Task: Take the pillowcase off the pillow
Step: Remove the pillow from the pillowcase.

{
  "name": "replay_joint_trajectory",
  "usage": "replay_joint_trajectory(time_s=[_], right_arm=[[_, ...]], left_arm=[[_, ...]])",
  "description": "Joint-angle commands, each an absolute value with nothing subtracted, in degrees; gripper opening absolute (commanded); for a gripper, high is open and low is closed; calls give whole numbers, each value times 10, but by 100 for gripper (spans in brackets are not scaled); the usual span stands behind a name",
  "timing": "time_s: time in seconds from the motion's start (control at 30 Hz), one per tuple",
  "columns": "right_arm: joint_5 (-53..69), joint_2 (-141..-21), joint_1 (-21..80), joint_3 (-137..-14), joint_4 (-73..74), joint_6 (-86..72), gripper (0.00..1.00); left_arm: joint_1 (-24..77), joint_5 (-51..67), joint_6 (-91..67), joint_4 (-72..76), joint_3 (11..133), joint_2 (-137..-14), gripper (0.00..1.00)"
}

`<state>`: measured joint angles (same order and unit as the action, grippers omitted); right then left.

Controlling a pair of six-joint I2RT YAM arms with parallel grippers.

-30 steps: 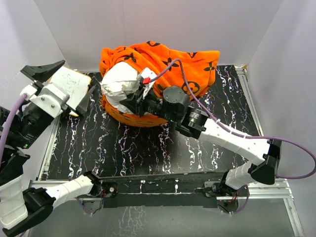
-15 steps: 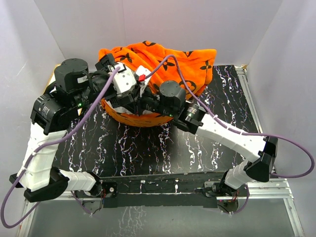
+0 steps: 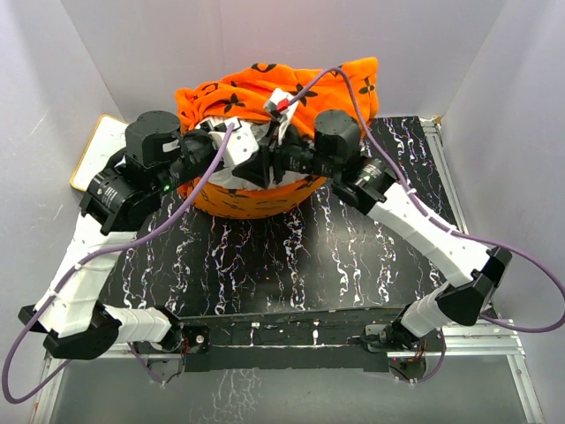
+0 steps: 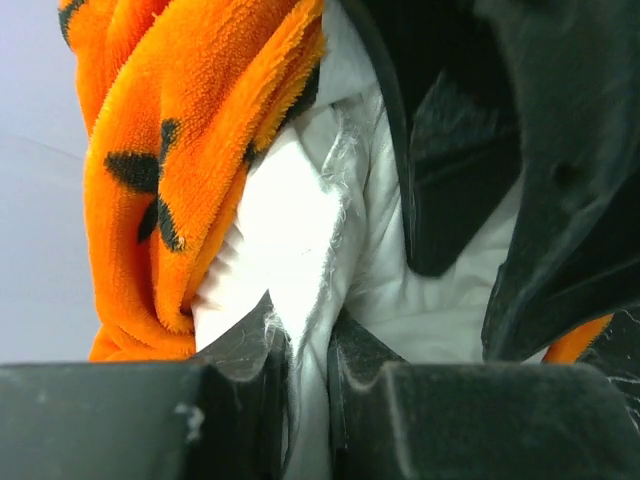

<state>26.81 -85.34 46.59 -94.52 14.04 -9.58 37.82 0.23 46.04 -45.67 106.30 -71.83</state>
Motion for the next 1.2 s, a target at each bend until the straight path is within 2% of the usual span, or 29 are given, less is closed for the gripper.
replay_joint_trajectory(time_s=[0.0,0.1,0.37,0.83,0.9,1.0,1.07,1.1,1.17], right_arm=[[175,-802,419,-997,169,-60,52],[102,-795,419,-1020,201,-18,56],[-44,-790,419,-1024,205,90,57],[-168,-823,421,-1018,178,224,58],[-187,-836,420,-1031,166,233,53],[-218,-863,421,-1069,145,241,41],[-250,-879,420,-1087,118,254,39],[-268,-887,420,-1096,103,261,40],[-283,-904,419,-1117,92,266,51]], left_arm=[[368,-59,440,-460,1063,-724,0],[368,-47,423,-482,1107,-747,0],[368,-29,400,-505,1157,-766,0],[368,-10,393,-539,1186,-755,0],[368,0,395,-548,1188,-750,0],[368,29,395,-566,1189,-741,0],[368,48,402,-586,1187,-733,0],[368,56,408,-598,1183,-728,0],[368,63,415,-615,1174,-716,0]])
